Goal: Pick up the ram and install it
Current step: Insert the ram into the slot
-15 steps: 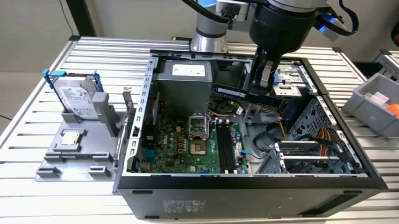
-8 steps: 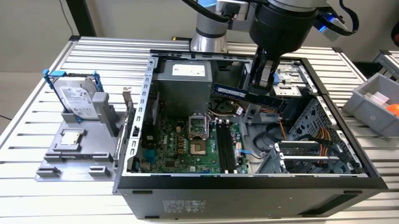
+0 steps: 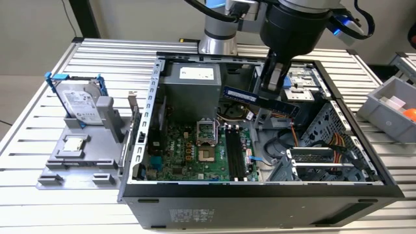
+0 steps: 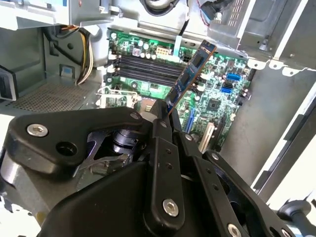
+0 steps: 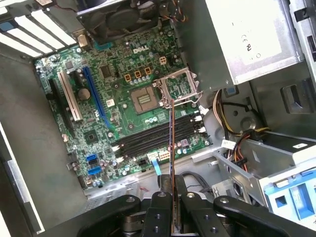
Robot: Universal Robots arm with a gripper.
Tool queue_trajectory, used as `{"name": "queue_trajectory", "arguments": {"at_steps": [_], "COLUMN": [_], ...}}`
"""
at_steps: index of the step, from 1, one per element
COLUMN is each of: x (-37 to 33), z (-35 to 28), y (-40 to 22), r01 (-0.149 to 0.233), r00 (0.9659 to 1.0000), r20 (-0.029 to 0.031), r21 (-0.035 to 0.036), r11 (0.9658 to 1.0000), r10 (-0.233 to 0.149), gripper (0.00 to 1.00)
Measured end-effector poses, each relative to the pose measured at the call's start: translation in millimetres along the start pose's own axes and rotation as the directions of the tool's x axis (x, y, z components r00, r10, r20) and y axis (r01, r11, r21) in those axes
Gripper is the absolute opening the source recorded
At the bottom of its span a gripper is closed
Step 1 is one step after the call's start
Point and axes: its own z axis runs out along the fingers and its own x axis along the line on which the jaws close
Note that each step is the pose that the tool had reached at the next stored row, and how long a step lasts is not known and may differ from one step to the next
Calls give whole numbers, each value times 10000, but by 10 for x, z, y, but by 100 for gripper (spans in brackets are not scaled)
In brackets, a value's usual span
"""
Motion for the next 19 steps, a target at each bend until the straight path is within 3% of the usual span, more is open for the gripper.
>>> {"name": "queue_trajectory", "arguments": {"at_steps": [8, 19], "x": [0, 0], "z": [2, 3], "y": [0, 0], "r01": [-565, -1198], "r00": [9984, 9928], "r20": [9, 18], "r21": [24, 52], "r11": [9984, 9928], "r10": [565, 1198], "gripper": [0, 0]}}
